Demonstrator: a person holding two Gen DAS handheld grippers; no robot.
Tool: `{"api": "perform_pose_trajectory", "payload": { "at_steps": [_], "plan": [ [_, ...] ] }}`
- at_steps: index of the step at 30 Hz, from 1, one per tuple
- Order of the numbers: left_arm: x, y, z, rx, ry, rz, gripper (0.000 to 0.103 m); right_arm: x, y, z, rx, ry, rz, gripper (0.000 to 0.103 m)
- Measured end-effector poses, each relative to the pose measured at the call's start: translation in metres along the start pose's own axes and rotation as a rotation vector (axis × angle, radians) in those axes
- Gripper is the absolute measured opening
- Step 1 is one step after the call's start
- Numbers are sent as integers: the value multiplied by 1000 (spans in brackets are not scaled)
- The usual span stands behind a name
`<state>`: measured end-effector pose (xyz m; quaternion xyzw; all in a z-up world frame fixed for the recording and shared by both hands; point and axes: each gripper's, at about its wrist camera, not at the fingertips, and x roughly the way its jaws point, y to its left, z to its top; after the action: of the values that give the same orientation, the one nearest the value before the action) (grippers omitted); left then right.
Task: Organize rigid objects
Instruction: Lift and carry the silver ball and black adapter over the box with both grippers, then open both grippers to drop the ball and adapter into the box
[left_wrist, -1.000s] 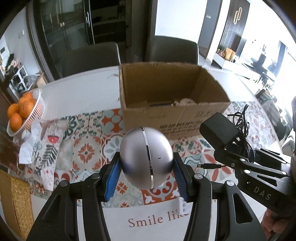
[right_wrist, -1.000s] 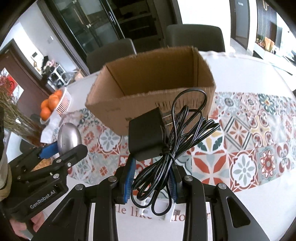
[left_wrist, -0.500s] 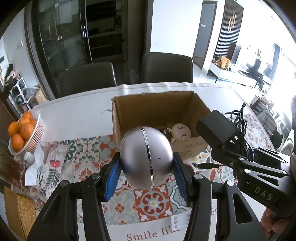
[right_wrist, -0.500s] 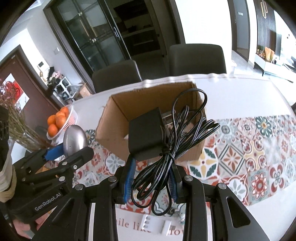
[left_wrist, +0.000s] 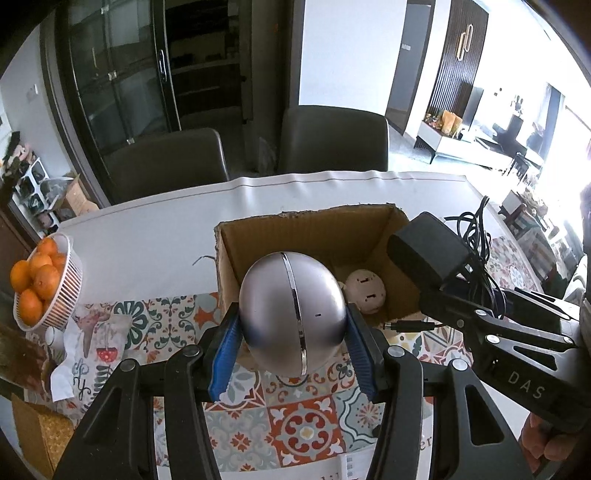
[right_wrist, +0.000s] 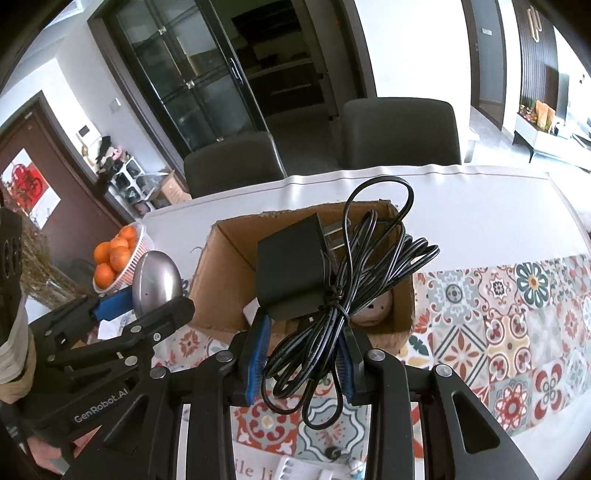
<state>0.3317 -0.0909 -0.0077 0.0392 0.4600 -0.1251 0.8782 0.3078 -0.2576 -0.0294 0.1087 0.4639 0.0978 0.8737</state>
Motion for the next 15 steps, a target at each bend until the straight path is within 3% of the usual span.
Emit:
{"api": "perform_pose_trajectory", "payload": {
  "at_steps": [15],
  "plan": [
    [47,6,26,-25,92,-15,53,43,-8,25,-16,83,-7,33]
  ]
}}
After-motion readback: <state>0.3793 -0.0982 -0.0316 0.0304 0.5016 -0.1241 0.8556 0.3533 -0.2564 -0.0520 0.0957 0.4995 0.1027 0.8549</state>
